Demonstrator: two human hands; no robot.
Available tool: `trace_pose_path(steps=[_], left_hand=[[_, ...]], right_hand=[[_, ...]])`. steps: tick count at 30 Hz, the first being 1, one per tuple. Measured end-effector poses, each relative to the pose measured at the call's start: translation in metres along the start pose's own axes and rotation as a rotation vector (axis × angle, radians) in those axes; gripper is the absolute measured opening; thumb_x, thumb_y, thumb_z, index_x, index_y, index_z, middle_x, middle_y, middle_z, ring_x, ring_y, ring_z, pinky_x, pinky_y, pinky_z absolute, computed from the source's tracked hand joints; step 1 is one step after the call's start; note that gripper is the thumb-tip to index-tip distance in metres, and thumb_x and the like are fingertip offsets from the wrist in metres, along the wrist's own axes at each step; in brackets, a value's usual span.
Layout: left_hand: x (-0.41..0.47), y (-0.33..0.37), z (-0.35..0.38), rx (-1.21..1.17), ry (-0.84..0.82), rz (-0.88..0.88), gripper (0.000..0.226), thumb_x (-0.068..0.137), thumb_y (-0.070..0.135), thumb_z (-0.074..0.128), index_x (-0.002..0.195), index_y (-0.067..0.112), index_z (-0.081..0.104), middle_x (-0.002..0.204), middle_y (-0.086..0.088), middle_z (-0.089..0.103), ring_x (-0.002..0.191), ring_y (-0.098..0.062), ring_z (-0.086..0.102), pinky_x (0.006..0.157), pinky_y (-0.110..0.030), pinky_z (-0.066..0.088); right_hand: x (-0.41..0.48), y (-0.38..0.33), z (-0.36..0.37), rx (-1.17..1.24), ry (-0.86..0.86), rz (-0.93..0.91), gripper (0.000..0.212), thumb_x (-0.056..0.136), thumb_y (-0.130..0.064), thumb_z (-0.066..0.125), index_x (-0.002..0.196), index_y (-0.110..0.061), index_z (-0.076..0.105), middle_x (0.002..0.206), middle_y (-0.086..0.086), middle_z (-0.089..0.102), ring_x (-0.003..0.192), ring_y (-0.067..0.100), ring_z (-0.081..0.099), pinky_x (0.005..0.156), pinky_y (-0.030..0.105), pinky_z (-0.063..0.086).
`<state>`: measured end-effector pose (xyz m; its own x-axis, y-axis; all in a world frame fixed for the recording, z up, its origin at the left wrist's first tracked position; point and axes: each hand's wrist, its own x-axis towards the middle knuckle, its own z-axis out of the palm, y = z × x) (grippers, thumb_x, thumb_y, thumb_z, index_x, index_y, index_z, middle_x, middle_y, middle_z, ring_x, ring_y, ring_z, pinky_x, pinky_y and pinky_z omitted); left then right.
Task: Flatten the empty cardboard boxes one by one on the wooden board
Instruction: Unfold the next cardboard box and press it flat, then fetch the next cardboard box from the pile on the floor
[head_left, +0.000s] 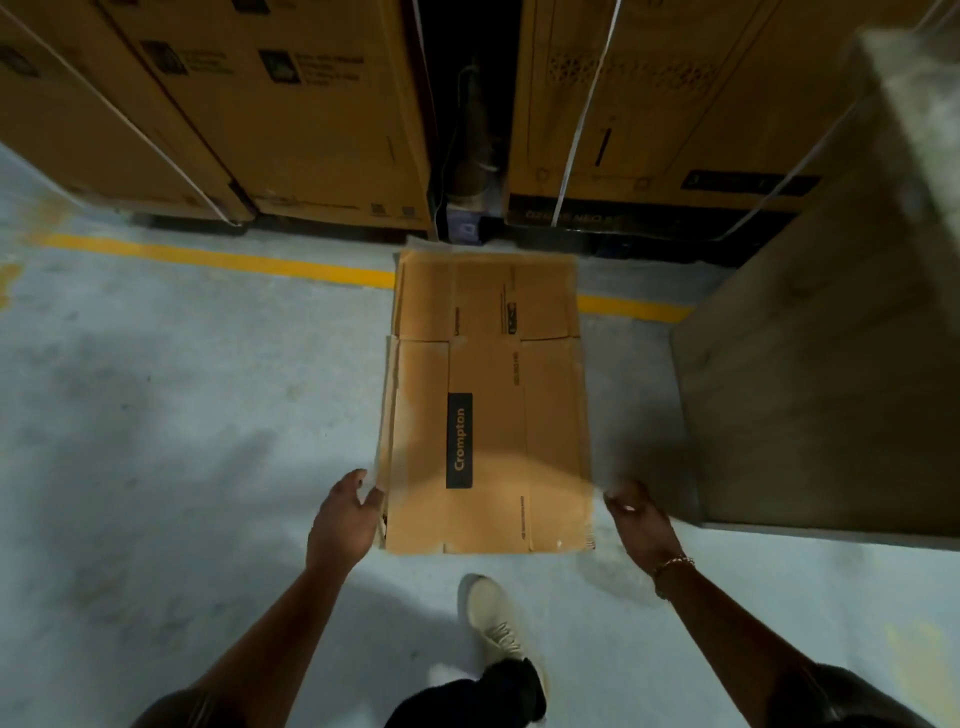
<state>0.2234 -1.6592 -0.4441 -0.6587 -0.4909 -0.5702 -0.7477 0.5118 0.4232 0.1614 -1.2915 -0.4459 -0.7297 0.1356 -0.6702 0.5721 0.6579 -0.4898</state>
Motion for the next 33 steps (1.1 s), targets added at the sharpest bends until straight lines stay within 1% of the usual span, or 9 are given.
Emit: trace_pose_path(steps=[3, 6, 10, 14, 16, 18, 23, 28, 33], left_hand=[[-0.043, 0.046, -0.037, 0.092, -0.015, 0.111, 0.057, 0.101, 0.049, 0.044, 0.149, 0.019, 0.040, 0.152, -0.004, 0.043, 0.138, -0.026, 0.042, 0.112, -0.044, 0.035], [-0.088, 0.103, -0.073, 0.115, -0.008, 0.230, 0.058, 0.100, 0.051, 0.042, 0.150, 0.021, 0.038, 0.154, -0.002, 0.041, 0.140, -0.024, 0.038, 0.112, -0.042, 0.034], [-0.142, 0.189, -0.108, 0.129, -0.030, 0.402, 0.065, 0.097, 0.060, 0.036, 0.152, 0.025, 0.033, 0.157, 0.001, 0.036, 0.143, -0.020, 0.033, 0.111, -0.039, 0.032], [-0.191, 0.276, -0.117, 0.202, -0.025, 0.640, 0.066, 0.097, 0.062, 0.034, 0.154, 0.028, 0.029, 0.159, 0.005, 0.031, 0.145, -0.015, 0.029, 0.111, -0.035, 0.030], [-0.215, 0.320, -0.110, 0.241, -0.036, 0.751, 0.066, 0.096, 0.063, 0.033, 0.154, 0.032, 0.025, 0.160, 0.009, 0.025, 0.146, -0.013, 0.025, 0.112, -0.034, 0.028], [-0.241, 0.362, -0.099, 0.271, -0.065, 0.842, 0.067, 0.096, 0.065, 0.032, 0.155, 0.034, 0.023, 0.162, 0.012, 0.021, 0.148, -0.013, 0.021, 0.114, -0.035, 0.024], [-0.308, 0.457, -0.048, 0.341, -0.131, 1.035, 0.078, 0.089, 0.075, 0.021, 0.155, 0.034, 0.021, 0.162, 0.013, 0.017, 0.149, -0.011, 0.016, 0.116, -0.032, 0.020], [-0.390, 0.535, 0.030, 0.348, -0.150, 1.114, 0.106, 0.071, 0.094, 0.001, 0.155, 0.033, 0.023, 0.163, 0.012, 0.017, 0.149, -0.013, 0.016, 0.120, -0.038, 0.021], [-0.482, 0.606, 0.114, 0.367, -0.147, 1.164, 0.097, 0.075, 0.087, 0.009, 0.154, 0.033, 0.024, 0.162, 0.009, 0.021, 0.148, -0.014, 0.020, 0.117, -0.039, 0.023]], right_hand=[[-0.054, -0.030, -0.044, -0.142, -0.054, -0.098, 0.063, 0.100, -0.052, 0.041, 0.154, -0.025, 0.026, 0.157, 0.006, 0.035, 0.138, 0.030, 0.041, 0.109, 0.043, 0.037], [-0.097, -0.059, -0.090, -0.149, -0.064, -0.158, 0.066, 0.098, -0.056, 0.039, 0.156, -0.029, 0.020, 0.162, 0.002, 0.024, 0.143, 0.028, 0.034, 0.112, 0.044, 0.033], [-0.147, -0.094, -0.154, -0.094, -0.025, -0.249, 0.068, 0.096, -0.058, 0.041, 0.155, -0.030, 0.022, 0.161, 0.000, 0.027, 0.143, 0.024, 0.035, 0.112, 0.042, 0.033], [-0.180, -0.108, -0.221, -0.065, 0.078, -0.362, 0.101, 0.076, -0.090, 0.018, 0.154, -0.025, 0.028, 0.157, -0.001, 0.036, 0.138, 0.019, 0.043, 0.110, 0.032, 0.036], [-0.188, -0.103, -0.257, -0.046, 0.155, -0.369, 0.092, 0.083, -0.082, 0.024, 0.154, -0.024, 0.030, 0.155, 0.000, 0.038, 0.137, 0.019, 0.044, 0.109, 0.031, 0.037], [-0.197, -0.090, -0.298, -0.007, 0.246, -0.359, 0.077, 0.092, -0.071, 0.032, 0.153, -0.024, 0.032, 0.154, 0.000, 0.041, 0.136, 0.019, 0.046, 0.108, 0.032, 0.039], [-0.221, -0.023, -0.406, 0.089, 0.415, -0.338, 0.065, 0.096, -0.065, 0.033, 0.151, -0.030, 0.033, 0.155, -0.005, 0.039, 0.136, 0.015, 0.044, 0.110, 0.036, 0.039], [-0.242, 0.061, -0.513, 0.141, 0.529, -0.303, 0.061, 0.098, -0.058, 0.037, 0.152, -0.029, 0.033, 0.155, -0.006, 0.038, 0.140, 0.013, 0.039, 0.113, 0.032, 0.034], [-0.262, 0.151, -0.612, 0.193, 0.602, -0.285, 0.062, 0.098, -0.060, 0.037, 0.152, -0.030, 0.032, 0.156, -0.007, 0.036, 0.141, 0.012, 0.037, 0.114, 0.034, 0.033]])
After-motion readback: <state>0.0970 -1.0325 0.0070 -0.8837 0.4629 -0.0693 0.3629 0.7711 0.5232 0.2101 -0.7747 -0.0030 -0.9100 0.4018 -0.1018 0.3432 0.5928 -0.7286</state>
